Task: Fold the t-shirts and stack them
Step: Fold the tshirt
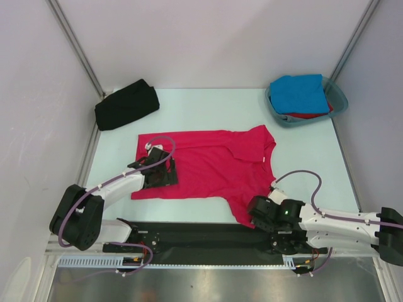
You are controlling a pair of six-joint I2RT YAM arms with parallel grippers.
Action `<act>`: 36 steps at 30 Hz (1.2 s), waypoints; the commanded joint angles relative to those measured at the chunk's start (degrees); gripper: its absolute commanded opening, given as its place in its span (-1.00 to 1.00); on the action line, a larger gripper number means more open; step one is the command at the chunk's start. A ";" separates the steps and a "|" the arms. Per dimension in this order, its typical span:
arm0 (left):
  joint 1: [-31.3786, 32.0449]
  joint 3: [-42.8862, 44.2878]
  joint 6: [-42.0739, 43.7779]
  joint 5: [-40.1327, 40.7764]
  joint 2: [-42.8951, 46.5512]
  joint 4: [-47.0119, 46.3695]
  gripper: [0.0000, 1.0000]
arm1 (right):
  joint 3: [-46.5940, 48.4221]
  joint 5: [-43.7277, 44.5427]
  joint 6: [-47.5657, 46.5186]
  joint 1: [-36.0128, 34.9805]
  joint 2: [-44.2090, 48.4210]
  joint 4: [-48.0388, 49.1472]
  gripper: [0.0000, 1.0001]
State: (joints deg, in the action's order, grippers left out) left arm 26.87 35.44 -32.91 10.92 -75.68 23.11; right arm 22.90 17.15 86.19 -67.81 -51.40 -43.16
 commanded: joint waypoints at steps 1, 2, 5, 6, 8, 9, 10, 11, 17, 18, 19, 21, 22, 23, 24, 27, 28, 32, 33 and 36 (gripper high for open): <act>0.64 0.07 -0.32 -1.43 -1.05 0.97 1.00 | -2.06 1.40 3.80 -0.74 2.78 1.93 -0.40; 0.64 0.07 -0.23 -1.43 -1.05 0.97 0.99 | -2.41 1.22 4.24 -0.92 3.23 2.11 -0.50; 0.64 0.15 -0.23 -1.34 -1.40 0.97 0.99 | -3.82 0.79 5.47 -1.18 5.07 2.37 -0.54; 0.72 0.24 -0.14 -1.34 -1.49 0.97 1.00 | -4.00 0.96 5.74 -1.18 5.34 2.20 -0.56; 0.72 0.24 -0.23 -1.34 -1.66 0.97 1.00 | -4.09 0.96 5.83 -1.10 5.96 1.85 -0.76; 0.64 0.33 -0.14 -1.25 -1.75 0.97 1.00 | -4.09 1.22 5.74 -1.27 6.22 1.76 -0.85; 0.64 0.33 -0.23 -1.25 -1.66 0.88 0.99 | -4.00 1.22 5.65 -1.27 6.31 1.76 -0.94; 0.64 0.33 -0.14 -1.25 -1.75 0.88 1.00 | -3.48 1.31 5.04 -1.53 6.74 1.76 -1.00; 0.81 0.59 -0.14 -1.25 -1.58 1.06 1.00 | 2.23 7.72 2.93 -5.92 9.82 -1.48 -1.00; 0.81 0.51 -0.14 -1.25 -1.49 1.06 0.99 | 4.24 9.38 2.93 -6.28 10.26 -2.36 -1.00; 0.81 0.51 -0.14 -1.25 -1.40 1.06 1.00 | 5.05 10.09 3.02 -6.63 10.70 -4.02 -1.00; 0.72 0.16 -0.23 -1.25 -1.40 0.88 1.00 | 6.37 10.71 3.02 -6.72 11.84 -5.35 -1.00; 0.72 0.07 -0.14 -1.25 -1.49 0.88 0.99 | 7.33 10.71 3.02 -6.81 12.11 -6.14 -1.00; 0.81 -0.02 -0.14 -1.34 -1.49 0.62 1.00 | 7.69 10.71 3.02 -6.81 12.46 -6.50 -1.00; 0.81 -0.02 -0.14 -1.34 -1.58 0.70 0.99 | 8.04 10.71 3.02 -6.89 12.98 -6.68 -1.00; 0.81 -0.11 -0.14 -1.25 -1.66 0.70 1.00 | 9.71 11.06 2.32 -6.81 13.34 -6.85 -1.00; 0.81 -0.11 -0.14 -1.25 -1.49 0.70 1.00 | 10.23 11.33 1.96 -6.81 13.51 -7.03 -1.00; 0.81 -0.11 -0.14 -1.25 -1.49 0.62 0.99 | 14.18 14.66 -0.31 -6.63 13.34 -7.38 -1.00; 0.90 -0.02 -0.05 -1.34 -1.49 0.62 0.99 | 14.89 15.37 -0.76 -6.46 13.17 -7.47 -1.00; 0.81 -0.02 -0.14 -1.34 -1.58 0.53 0.99 | 17.70 17.12 -4.18 -4.62 12.46 -7.55 -1.00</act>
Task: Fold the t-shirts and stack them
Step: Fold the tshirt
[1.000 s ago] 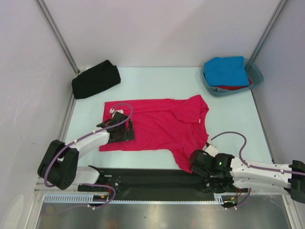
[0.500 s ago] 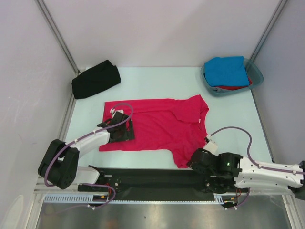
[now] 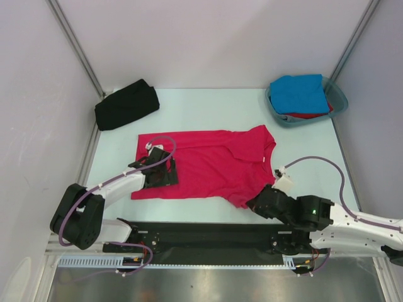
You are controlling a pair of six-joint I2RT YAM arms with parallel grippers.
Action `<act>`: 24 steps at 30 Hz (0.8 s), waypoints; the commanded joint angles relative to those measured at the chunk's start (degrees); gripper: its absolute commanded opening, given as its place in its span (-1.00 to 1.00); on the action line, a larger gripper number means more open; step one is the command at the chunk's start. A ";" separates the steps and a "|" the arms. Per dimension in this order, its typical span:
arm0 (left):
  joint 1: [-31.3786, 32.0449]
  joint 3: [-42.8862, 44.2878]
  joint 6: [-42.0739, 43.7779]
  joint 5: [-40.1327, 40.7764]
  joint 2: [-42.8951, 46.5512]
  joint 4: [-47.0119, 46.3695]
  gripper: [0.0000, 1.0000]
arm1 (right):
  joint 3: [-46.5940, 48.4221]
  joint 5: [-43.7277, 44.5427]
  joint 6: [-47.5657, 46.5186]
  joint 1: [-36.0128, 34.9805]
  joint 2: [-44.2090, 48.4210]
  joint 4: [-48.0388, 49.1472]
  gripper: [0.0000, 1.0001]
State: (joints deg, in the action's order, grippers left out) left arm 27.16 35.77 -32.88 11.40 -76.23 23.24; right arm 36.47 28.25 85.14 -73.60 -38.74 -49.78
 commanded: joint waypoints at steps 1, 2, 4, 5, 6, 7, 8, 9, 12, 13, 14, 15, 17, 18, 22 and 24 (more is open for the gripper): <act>0.62 -0.35 -0.08 -1.82 -1.20 0.31 0.99 | 4.66 6.55 -4.01 1.88 -0.46 -0.93 -1.00; 0.53 -0.35 -0.16 -1.82 -1.29 0.22 1.00 | 5.10 6.99 -6.11 3.89 -1.07 -0.93 -1.00; 0.62 -0.26 -0.08 -1.82 -1.47 0.22 1.00 | 5.98 6.65 -8.66 6.18 -1.51 0.12 -1.00; 0.62 -0.26 -0.08 -1.73 -1.56 0.31 1.00 | 6.16 5.69 -10.33 9.32 -1.86 0.90 -1.00; 0.62 -0.26 -0.08 -1.64 -1.47 0.31 0.99 | 6.25 5.07 -13.31 10.92 -2.13 2.57 -1.00; 0.53 -0.26 -0.16 -1.56 -1.47 0.22 1.00 | 6.07 4.28 -15.16 12.85 -2.30 3.63 -1.00; 0.53 -0.17 -0.08 -1.55 -1.56 0.31 0.99 | 5.98 2.27 -16.66 14.70 -2.56 4.51 -1.00; 0.62 0.00 0.01 -1.55 -1.64 0.31 1.00 | 5.98 1.12 -19.98 18.54 -3.35 6.60 -1.00; 0.53 0.18 -0.08 -1.38 -1.91 0.31 1.00 | 5.28 -3.28 -26.22 25.77 -5.64 11.18 -1.00; 0.62 0.27 0.01 -1.38 -2.08 0.40 1.00 | 5.02 -4.59 -27.74 27.27 -6.60 12.85 -1.00; 0.62 0.53 0.10 -1.38 -2.26 0.40 1.00 | 5.10 -7.39 -28.97 29.20 -7.48 14.08 -1.00; 0.62 0.62 0.10 -1.20 -2.78 0.48 1.00 | 5.10 -8.81 -30.11 32.09 -9.49 16.44 -1.00; 0.62 1.14 0.19 -0.85 -3.57 0.57 1.00 | 5.10 -11.81 -33.46 34.57 -11.52 19.79 -1.00; 0.62 1.41 0.36 -0.76 -3.93 0.75 0.99 | 5.28 -12.60 -35.29 36.58 -13.88 20.68 -1.00; 0.62 2.72 0.45 -0.24 -5.95 1.10 1.00 | 5.98 -17.69 -38.99 41.52 -20.04 25.16 -1.00; 0.53 3.69 0.63 0.03 -6.83 1.36 0.99 | 6.68 -19.28 -40.14 43.45 -22.42 26.75 -1.00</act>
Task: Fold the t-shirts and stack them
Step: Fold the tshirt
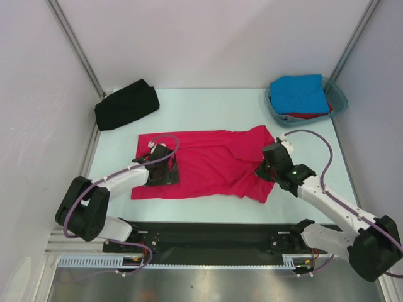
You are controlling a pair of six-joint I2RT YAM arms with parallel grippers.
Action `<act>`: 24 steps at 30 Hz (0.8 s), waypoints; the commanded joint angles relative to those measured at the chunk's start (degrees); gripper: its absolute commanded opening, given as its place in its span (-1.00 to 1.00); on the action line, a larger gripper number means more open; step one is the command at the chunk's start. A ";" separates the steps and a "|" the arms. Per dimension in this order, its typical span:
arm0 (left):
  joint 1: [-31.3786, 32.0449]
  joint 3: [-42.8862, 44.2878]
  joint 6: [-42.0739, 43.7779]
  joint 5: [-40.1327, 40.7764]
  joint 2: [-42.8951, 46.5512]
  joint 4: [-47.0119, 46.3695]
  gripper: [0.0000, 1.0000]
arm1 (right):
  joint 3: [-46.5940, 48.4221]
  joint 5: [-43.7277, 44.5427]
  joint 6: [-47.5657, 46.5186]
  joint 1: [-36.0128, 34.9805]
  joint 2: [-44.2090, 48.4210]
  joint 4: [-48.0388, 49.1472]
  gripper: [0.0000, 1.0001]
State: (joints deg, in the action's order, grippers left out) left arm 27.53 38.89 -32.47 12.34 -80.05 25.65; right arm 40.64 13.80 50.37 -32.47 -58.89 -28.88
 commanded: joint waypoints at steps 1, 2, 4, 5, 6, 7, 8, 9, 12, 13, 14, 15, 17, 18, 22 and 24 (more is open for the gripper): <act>0.24 0.92 0.30 -0.74 -3.79 -0.78 1.00 | 2.60 -6.06 -6.67 3.71 -4.63 6.81 -1.00; 0.16 1.44 0.30 -0.65 -4.23 -0.69 1.00 | 3.12 -6.76 -6.95 4.51 -5.70 8.13 -1.00; 0.24 1.89 0.21 -0.30 -4.85 -0.34 1.00 | 3.30 -8.34 -8.09 6.35 -9.03 10.24 -1.00; 0.24 2.15 0.21 -0.30 -4.94 -0.34 0.99 | 3.65 -9.31 -8.88 7.06 -10.44 11.64 -1.00; 0.24 2.32 0.21 -0.30 -5.20 -0.25 1.00 | 4.96 -10.28 -9.41 7.68 -11.58 12.09 -1.00; 0.24 2.41 0.21 -0.30 -5.55 -0.25 1.00 | 5.58 -10.81 -10.11 7.94 -13.77 12.97 -1.00; 0.24 2.76 0.13 -0.38 -5.64 -0.25 1.00 | 6.20 -11.25 -11.25 8.73 -14.75 13.24 -1.00; 0.16 2.94 0.12 -0.47 -5.99 -0.34 1.00 | 8.12 -11.95 -11.69 9.00 -15.54 13.24 -1.00; 0.24 3.82 0.21 -0.74 -7.13 -0.25 1.00 | 10.94 -13.18 -13.80 9.79 -18.79 13.77 -1.00; 0.16 3.99 0.21 -0.74 -7.48 -0.34 1.00 | 13.39 -13.27 -14.50 10.05 -19.50 13.33 -1.00; 0.24 4.52 0.30 -0.82 -7.92 -0.25 0.99 | 14.45 -13.28 -15.03 10.32 -21.07 12.81 -1.00; 0.16 4.61 0.30 -0.91 -8.19 -0.42 0.99 | 15.33 -13.19 -15.82 10.58 -21.78 12.54 -1.00; 0.24 5.05 0.47 -1.09 -8.72 -0.51 1.00 | 17.97 -14.94 -16.70 10.93 -23.54 12.10 -1.00; 0.24 5.31 0.65 -1.09 -9.24 -0.51 0.99 | 18.94 -15.21 -17.06 11.37 -25.03 11.84 -1.00; 0.24 5.93 0.92 -1.18 -10.30 -0.51 1.00 | 22.72 -16.70 -19.25 11.81 -28.81 11.13 -1.00; 0.24 6.19 1.09 -1.35 -10.65 -0.69 1.00 | 24.83 -17.31 -19.96 12.08 -30.13 10.43 -1.00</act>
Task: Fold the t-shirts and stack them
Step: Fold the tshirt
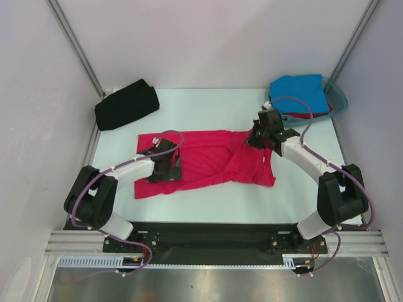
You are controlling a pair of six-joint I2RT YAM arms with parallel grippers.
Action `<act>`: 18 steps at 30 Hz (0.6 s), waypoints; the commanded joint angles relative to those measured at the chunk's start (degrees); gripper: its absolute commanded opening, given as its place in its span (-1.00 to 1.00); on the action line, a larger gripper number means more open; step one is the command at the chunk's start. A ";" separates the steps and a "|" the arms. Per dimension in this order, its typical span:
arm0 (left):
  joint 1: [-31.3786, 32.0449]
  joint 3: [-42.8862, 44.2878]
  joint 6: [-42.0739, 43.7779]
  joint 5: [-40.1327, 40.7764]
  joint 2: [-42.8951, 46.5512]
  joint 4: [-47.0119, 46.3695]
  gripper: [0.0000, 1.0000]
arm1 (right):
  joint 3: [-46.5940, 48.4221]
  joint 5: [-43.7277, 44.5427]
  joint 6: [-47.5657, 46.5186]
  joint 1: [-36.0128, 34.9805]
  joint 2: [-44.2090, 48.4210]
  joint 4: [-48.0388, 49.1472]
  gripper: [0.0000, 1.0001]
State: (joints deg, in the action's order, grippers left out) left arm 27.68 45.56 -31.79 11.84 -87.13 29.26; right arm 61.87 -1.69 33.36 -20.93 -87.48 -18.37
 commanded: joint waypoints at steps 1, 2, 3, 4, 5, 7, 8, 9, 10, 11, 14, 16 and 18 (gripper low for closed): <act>0.09 -0.39 0.41 -0.94 -3.92 -4.29 1.00 | 4.13 -2.08 -3.48 0.45 -2.59 0.00 -1.00; 0.00 -0.30 0.59 -0.94 -4.10 -4.21 1.00 | 4.57 -2.26 -3.74 0.62 -3.30 -0.17 -1.00; 0.09 -0.30 0.50 -1.02 -4.18 -4.47 1.00 | 5.88 -2.26 -4.09 0.71 -4.09 -0.52 -1.00; 0.09 -0.30 0.59 -1.02 -4.53 -4.38 0.99 | 6.59 -2.78 -4.45 0.63 -5.75 -1.40 -1.00; 0.09 -0.30 0.59 -1.02 -4.62 -4.38 1.00 | 7.21 -2.79 -4.97 0.63 -6.47 -2.27 -1.00; 0.09 -0.38 0.68 -1.02 -4.97 -4.56 1.00 | 8.53 -3.66 -5.06 0.71 -7.70 -2.64 -1.00; 0.09 -0.38 0.59 -0.94 -5.15 -4.47 1.00 | 8.53 -4.10 -4.89 0.71 -8.23 -2.55 -1.00; 0.00 -0.30 0.68 -0.94 -5.24 -4.47 0.99 | 8.53 -3.93 -4.80 0.63 -8.40 -2.63 -1.00; 0.00 -0.21 0.59 -0.94 -5.24 -4.30 1.00 | 8.36 -3.24 -4.89 0.54 -8.41 -2.64 -1.00; 0.09 -0.21 0.68 -0.85 -5.07 -4.21 0.99 | 8.01 -2.62 -5.15 0.62 -8.32 -2.55 -1.00; 0.09 -0.21 0.50 -0.50 -4.54 -4.12 1.00 | 7.92 1.24 -5.33 0.63 -8.76 -3.86 -0.88; 0.09 -0.21 0.50 -0.50 -4.10 -3.94 0.99 | 7.48 3.35 -6.12 0.63 -8.32 -4.04 -0.43; 0.09 -0.21 0.50 -0.24 -3.40 -3.77 1.00 | 6.69 5.12 -6.29 0.36 -6.57 -3.78 -0.19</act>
State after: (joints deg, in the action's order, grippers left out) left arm 27.68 46.63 -31.33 11.55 -88.20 29.36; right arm 67.94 -0.91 28.64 -20.49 -96.14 -22.04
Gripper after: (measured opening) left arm 0.996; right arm 0.366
